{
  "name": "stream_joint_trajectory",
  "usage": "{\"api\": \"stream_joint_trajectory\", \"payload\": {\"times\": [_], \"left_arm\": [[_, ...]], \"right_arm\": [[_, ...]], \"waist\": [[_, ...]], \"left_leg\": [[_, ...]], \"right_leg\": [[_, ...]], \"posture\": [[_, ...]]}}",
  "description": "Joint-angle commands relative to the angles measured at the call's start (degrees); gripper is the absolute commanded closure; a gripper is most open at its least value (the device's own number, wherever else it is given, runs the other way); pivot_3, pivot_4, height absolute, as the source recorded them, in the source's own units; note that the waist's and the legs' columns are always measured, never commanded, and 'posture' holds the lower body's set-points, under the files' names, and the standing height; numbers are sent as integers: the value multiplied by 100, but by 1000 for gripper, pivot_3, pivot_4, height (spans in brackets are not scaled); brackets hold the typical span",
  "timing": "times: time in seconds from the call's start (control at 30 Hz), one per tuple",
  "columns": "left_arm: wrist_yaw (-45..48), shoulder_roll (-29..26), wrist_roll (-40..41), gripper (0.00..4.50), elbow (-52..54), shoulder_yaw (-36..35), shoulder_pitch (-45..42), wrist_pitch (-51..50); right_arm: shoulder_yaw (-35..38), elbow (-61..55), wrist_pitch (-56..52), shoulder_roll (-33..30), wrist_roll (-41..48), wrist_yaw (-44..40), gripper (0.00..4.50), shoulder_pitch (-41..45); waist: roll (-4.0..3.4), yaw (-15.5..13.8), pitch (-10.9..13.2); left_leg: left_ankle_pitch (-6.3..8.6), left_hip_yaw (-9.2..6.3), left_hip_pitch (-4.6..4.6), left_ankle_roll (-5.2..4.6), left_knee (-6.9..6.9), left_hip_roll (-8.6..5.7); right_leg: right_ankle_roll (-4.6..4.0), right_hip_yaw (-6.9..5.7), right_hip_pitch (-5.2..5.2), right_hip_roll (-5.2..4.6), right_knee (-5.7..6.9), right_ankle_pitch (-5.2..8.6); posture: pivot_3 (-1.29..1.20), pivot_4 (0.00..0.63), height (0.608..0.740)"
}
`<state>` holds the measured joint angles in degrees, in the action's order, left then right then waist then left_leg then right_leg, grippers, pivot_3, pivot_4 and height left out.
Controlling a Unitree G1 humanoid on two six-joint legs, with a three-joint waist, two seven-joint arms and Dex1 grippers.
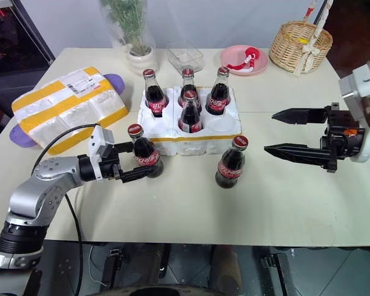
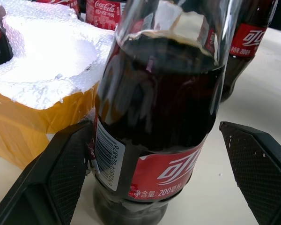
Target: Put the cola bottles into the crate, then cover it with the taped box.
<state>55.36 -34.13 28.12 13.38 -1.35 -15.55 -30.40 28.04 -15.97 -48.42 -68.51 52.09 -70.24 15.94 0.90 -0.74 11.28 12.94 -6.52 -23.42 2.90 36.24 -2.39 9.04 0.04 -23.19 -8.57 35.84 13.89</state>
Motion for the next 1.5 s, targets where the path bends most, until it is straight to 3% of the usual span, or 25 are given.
{"api": "stream_joint_trajectory", "payload": {"times": [0.03,0.23,0.4,0.57,0.7,0.87,1.13,1.4,1.47,1.5], "left_arm": [[4,-47,70,1661,89,-16,15,11],[70,-370,794,1661,528,-541,98,-596],[548,-1163,2128,1661,998,-1415,277,-1525],[378,-1436,2716,1661,316,-1881,-667,-1840],[127,-1173,2074,1661,-668,-1472,-1886,-1294],[256,-581,1006,1661,-1777,-569,-2804,-431],[933,-302,170,1661,-2584,103,-2873,394],[1119,-129,-63,1661,-2872,212,-2743,349],[1168,-107,-141,664,-2879,260,-2687,399],[1185,-88,-123,396,-2848,232,-2679,369]], "right_arm": [[239,-131,62,40,43,39,0,-50],[209,-52,133,75,-17,101,0,-79],[173,-61,219,134,-65,139,0,-138],[78,4,297,222,-146,174,0,-124],[1,-2,332,289,-158,223,0,-93],[-57,-12,384,361,-181,283,0,-72],[100,-184,345,538,-174,523,0,-269],[200,-278,291,674,-150,760,0,-486],[175,-302,340,698,-209,818,0,-511],[160,-298,371,713,-280,898,0,-526]], "waist": [[0,7,0],[0,47,1],[2,131,5],[1,95,5],[1,68,5],[2,46,5],[6,153,8],[7,139,8],[7,149,8],[6,144,8]], "left_leg": [[0,0,0,0,-1,0],[0,0,-1,0,-4,1],[0,-1,-6,-1,-10,6],[0,-2,-6,-1,-5,4],[0,-2,-6,0,0,2],[0,-2,-5,0,-6,0],[0,-2,-7,0,-10,0],[0,-2,-8,-1,-6,0],[0,-2,-8,-1,-6,0],[0,-2,-8,-1,-7,0]], "right_leg": [[0,0,0,0,-1,0],[0,0,-5,1,-1,0],[-1,0,-16,4,3,1],[-1,-2,-10,2,2,1],[0,-4,-7,3,1,0],[2,-4,-7,3,-2,0],[2,-3,-11,4,-2,0],[2,-3,-12,2,0,-1],[2,-3,-12,2,0,-1],[3,-3,-12,2,1,-1]], "posture": [[0,150,737],[0,150,737],[0,150,737],[0,150,737],[0,150,737],[0,150,737],[0,150,737],[0,150,737],[0,150,737],[0,150,737]]}}
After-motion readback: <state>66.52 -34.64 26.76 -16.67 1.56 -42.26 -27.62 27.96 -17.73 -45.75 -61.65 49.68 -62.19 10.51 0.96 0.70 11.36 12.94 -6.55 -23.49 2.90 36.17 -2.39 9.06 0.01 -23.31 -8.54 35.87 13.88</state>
